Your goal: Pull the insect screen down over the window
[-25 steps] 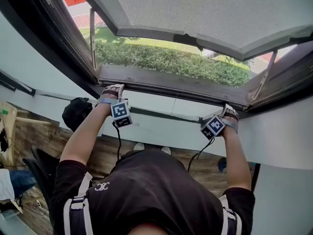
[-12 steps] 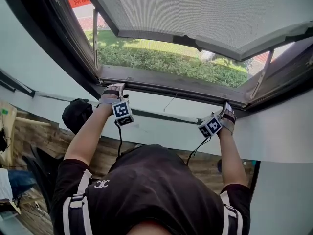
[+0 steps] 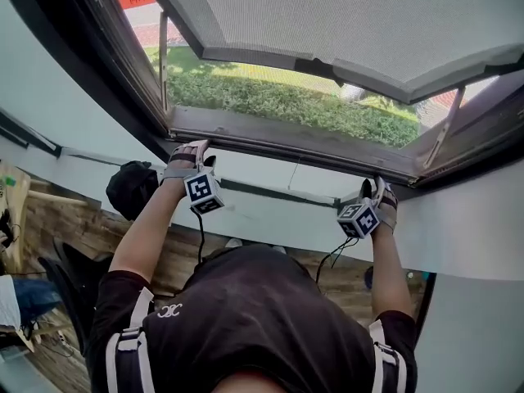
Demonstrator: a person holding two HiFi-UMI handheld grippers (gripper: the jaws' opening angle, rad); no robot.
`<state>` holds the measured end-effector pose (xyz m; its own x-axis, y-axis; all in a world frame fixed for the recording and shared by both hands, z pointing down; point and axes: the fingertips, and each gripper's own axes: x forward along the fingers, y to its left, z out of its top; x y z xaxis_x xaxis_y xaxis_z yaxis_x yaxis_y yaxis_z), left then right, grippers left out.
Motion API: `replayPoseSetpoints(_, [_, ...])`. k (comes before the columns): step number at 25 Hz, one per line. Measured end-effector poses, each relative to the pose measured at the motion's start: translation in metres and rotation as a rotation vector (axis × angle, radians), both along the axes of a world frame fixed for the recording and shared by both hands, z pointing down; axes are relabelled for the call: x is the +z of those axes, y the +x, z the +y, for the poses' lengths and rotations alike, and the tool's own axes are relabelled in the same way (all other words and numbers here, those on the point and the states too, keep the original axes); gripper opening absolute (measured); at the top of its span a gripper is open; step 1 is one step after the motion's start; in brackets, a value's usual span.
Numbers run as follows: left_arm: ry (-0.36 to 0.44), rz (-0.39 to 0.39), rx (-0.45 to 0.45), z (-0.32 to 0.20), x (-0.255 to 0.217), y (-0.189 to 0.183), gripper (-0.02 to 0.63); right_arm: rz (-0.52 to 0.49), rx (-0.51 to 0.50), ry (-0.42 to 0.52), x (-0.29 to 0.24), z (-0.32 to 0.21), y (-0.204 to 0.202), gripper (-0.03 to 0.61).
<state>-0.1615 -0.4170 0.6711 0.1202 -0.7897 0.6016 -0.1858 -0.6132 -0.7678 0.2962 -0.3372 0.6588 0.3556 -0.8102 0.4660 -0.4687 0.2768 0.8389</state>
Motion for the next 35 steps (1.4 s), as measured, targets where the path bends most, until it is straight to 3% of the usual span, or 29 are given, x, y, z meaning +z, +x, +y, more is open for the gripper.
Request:
replayPoseSetpoints(2, [0.005, 0.131, -0.039, 0.005, -0.014, 0.002, 0.117, -0.163, 0.024, 0.034, -0.011, 0.003, -0.015, 0.032])
replayPoseSetpoints(4, [0.005, 0.282, -0.088, 0.007, -0.028, 0.006, 0.015, -0.352, 0.053, 0.075, -0.024, 0.004, -0.032, 0.006])
replayPoseSetpoints(10, [-0.042, 0.692, -0.172, 0.012, -0.081, 0.031, 0.015, -0.762, 0.020, 0.255, -0.088, -0.006, -0.093, 0.005])
replayPoseSetpoints(17, [0.009, 1.076, -0.197, 0.016, -0.180, 0.070, 0.014, -0.985, -0.139, 0.499, -0.203, -0.017, -0.157, 0.003])
replayPoseSetpoints(22, [0.097, 1.189, -0.170, 0.035, -0.243, 0.095, 0.014, -1.116, -0.237, 0.574, -0.258, -0.009, -0.191, 0.002])
replayPoseSetpoints(28, [0.050, 1.293, -0.118, 0.051, -0.270, 0.118, 0.014, -1.132, -0.190, 0.655, -0.278, -0.007, -0.191, 0.005])
replayPoseSetpoints(35, [0.065, 1.304, -0.127, 0.050, -0.278, 0.119, 0.014, -1.148, -0.217, 0.678, -0.292, 0.001, -0.188, 0.003])
